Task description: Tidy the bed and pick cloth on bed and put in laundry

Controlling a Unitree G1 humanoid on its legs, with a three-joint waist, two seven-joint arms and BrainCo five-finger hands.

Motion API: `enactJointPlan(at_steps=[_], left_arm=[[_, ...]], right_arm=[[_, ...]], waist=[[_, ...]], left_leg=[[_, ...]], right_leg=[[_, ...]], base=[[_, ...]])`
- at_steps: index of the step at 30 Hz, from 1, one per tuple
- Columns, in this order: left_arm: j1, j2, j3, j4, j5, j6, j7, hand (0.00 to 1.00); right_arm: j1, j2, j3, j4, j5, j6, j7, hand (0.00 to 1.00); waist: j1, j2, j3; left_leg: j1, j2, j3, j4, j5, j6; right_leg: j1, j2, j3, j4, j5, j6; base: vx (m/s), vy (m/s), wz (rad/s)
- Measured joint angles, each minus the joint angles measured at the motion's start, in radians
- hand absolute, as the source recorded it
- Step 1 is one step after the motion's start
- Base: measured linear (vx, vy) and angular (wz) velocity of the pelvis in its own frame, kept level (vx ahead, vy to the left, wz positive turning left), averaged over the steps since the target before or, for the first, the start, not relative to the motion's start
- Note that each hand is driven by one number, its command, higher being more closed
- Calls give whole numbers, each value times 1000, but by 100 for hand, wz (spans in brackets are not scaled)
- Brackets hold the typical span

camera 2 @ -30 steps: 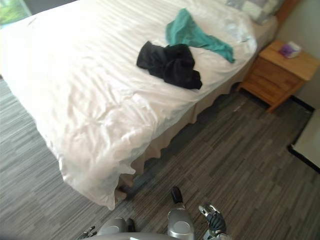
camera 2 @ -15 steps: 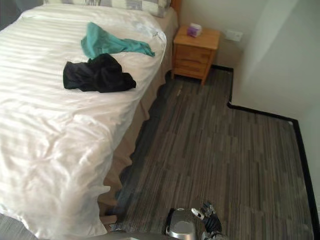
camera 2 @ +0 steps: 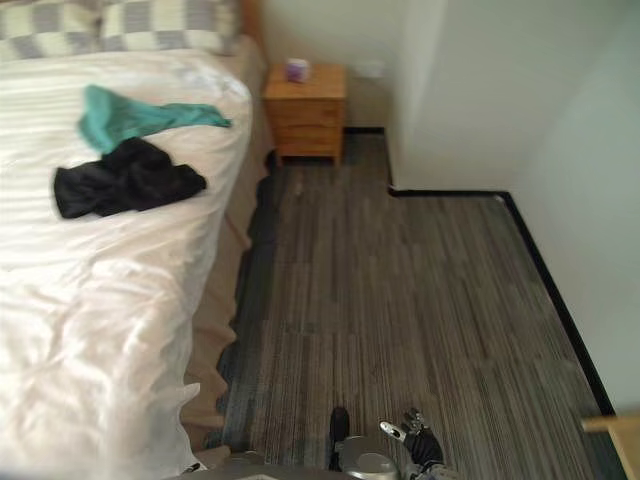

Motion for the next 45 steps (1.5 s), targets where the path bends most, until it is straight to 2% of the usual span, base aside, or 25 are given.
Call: enactJointPlan(at_steps=[1, 7, 11, 14, 15, 16, 17, 19, 21, 22, 23, 25, 26, 28, 29, 31, 34, 36, 37, 38, 40, 41, 42, 44, 45], left_arm=[[-31, 27, -8, 40, -37, 125, -26, 0], [-30, 27, -9, 40, -39, 125, -24, 0], [-28, 33, -22, 39, -76, 122, -18, 0], [-31, 39, -42, 34, -88, 116, 5, 0], [-35, 44, -51, 32, -89, 113, 14, 0], [-35, 52, -55, 26, -100, 111, 25, 0], [-35, 56, -56, 25, -112, 111, 29, 0], [-40, 57, -57, 14, -127, 110, 48, 0], [-49, 49, -57, 14, -155, 103, 53, 0], [-51, 48, -42, 2, -174, 87, 61, 0], [-33, 42, -24, -47, -204, 66, 40, 0], [1, 12, 16, -117, -214, 43, 43, 0], [5, 6, 27, -126, -216, 41, 43, 0], [5, 0, 32, -146, -232, 30, 36, 0], [4, 1, 33, -161, -232, 28, 34, 0], [10, 6, 44, -162, -234, 30, 8, 0], [9, 8, 46, -153, -257, 34, -1, 0], [-4, -1, 64, -124, -285, 31, -6, 0], [-13, 2, 77, -119, -306, 29, -25, 0], [-8, 1, 81, -119, -314, 27, -33, 0], [-1, 0, 85, -122, -327, 25, -66, 0], [-4, 7, 88, -130, -343, 28, -80, 0], [-2, 10, 90, -131, -342, 30, -84, 0], [-9, 15, 97, -126, -314, 53, -85, 0], [-11, 25, 95, -120, -298, 59, -84, 0]], right_arm=[[29, 15, -7, 63, 19, 30, -40, 0], [29, 16, -7, 62, 22, 31, -45, 0], [29, 27, -11, 54, 57, 57, -73, 0], [24, 37, -29, 32, 102, 80, -100, 0], [21, 40, -31, 14, 121, 86, -106, 0], [18, 48, -31, 3, 136, 90, -115, 0], [10, 51, -30, -6, 148, 93, -119, 0], [-25, 46, -26, -45, 169, 110, -117, 0], [-25, 26, -18, -72, 168, 117, -102, 0], [-28, 14, -1, -70, 167, 124, -95, 0], [-25, -1, 14, -63, 167, 131, -89, 0], [-10, -10, 16, -63, 169, 132, -89, 0], [-10, -10, 16, -65, 169, 132, -89, 0], [-14, -11, 15, -68, 167, 128, -85, 0], [-21, -5, 15, -69, 161, 130, -80, 0], [-23, 9, 8, -71, 157, 137, -76, 0], [-12, 14, -26, -40, 156, 145, -75, 0], [-9, 8, -25, -22, 138, 144, -76, 0], [-12, 8, -23, -20, 127, 142, -76, 0], [-16, 8, -21, -20, 116, 140, -77, 0], [-26, 7, -12, -14, 95, 140, -85, 0], [-57, 14, -13, 3, 79, 141, -91, 0], [-69, 16, -16, 8, 79, 142, -92, 0], [-92, 27, -24, 4, 79, 144, -90, 0], [-94, 40, -21, 1, 79, 147, -87, 0]], waist=[[-20, -33, -31], [-22, -34, -32], [-22, -38, -33], [-27, -46, -17], [-28, -53, -7], [-26, -58, 4], [-26, -65, 4], [-27, -63, 13], [-38, -43, 37], [-48, -27, 64], [-47, -20, 88], [-36, -18, 110], [-34, -23, 113], [-2, -33, 119], [19, -37, 121], [26, -52, 134], [25, -52, 143], [26, -44, 154], [36, -58, 162], [40, -62, 164], [44, -81, 160], [55, -101, 147], [61, -105, 144], [62, -109, 140], [55, -114, 128]], left_leg=[[69, -60, -89, -62, 51, -34], [65, -60, -89, -72, 52, -32], [41, -59, -82, -71, 64, -30], [29, -45, -23, -70, 81, -61], [30, -41, -2, -68, 80, -63], [11, -41, 14, -56, 63, -85], [-6, -39, 25, -39, 44, -93], [-58, -6, 92, 21, -4, -101], [-82, 42, 126, 94, -30, -144], [-167, 94, 124, 298, -10, -132], [-278, 152, 83, 545, 61, -91], [-380, 141, -8, 739, 32, -104], [-396, 125, -21, 754, 26, -105], [-431, 78, -30, 715, 22, -106], [-448, 55, -16, 627, 22, -104], [-471, 14, 33, 444, 43, -90], [-491, -15, 63, 150, 191, -90], [-489, 3, 83, 35, 267, -86], [-489, 7, 108, 60, 324, -50], [-491, 4, 126, 89, 337, -25], [-539, -17, 173, 233, 266, 70], [-567, -42, 208, 316, 178, 121], [-570, -55, 217, 335, 144, 142], [-550, -93, 216, 369, 71, 181], [-516, -125, 204, 361, 38, 186]], right_leg=[[118, -43, 17, -153, 63, 42], [115, -47, 0, -153, 61, 42], [93, -58, -35, -144, 57, 38], [16, -84, -96, 8, -26, 39], [-26, -109, -136, 112, -87, 37], [-80, -144, -182, 217, -144, 23], [-109, -156, -194, 258, -163, 16], [-194, -160, -197, 355, -215, 0], [-202, -142, -203, 368, -254, -9], [-195, -128, -206, 364, -272, -15], [-158, -112, -209, 333, -274, -25], [-62, -106, -195, 302, -291, -59], [-37, -106, -188, 297, -299, -57], [23, -98, -151, 280, -307, -54], [55, -89, -124, 264, -310, -53], [121, -87, -89, 227, -317, -42], [208, -90, -71, 169, -337, -4], [260, -92, -68, 158, -369, 40], [283, -120, -59, 163, -411, 57], [293, -134, -50, 166, -431, 59], [312, -198, -51, 158, -489, 56], [317, -257, -57, 150, -507, 74], [315, -272, -53, 183, -495, 107], [211, -341, -68, 468, -446, 202], [101, -387, -57, 724, -346, 214]], base=[[-1, 7, -6], [1, 1, 3], [23, 13, 11], [-6, -17, 16], [-30, -57, 6], [-46, -74, -7], [-39, -101, -41], [56, -168, -62], [167, -190, -16], [217, -199, 13], [241, -187, 11], [358, -153, 1], [422, -115, -25], [309, -60, -65], [375, -22, -78], [444, 8, -64], [403, 79, -25], [377, 208, -26], [386, 267, -35], [445, 315, -30], [510, 357, -14], [574, 377, -23], [616, 346, -26], [595, 281, 7], [736, 376, 43]])
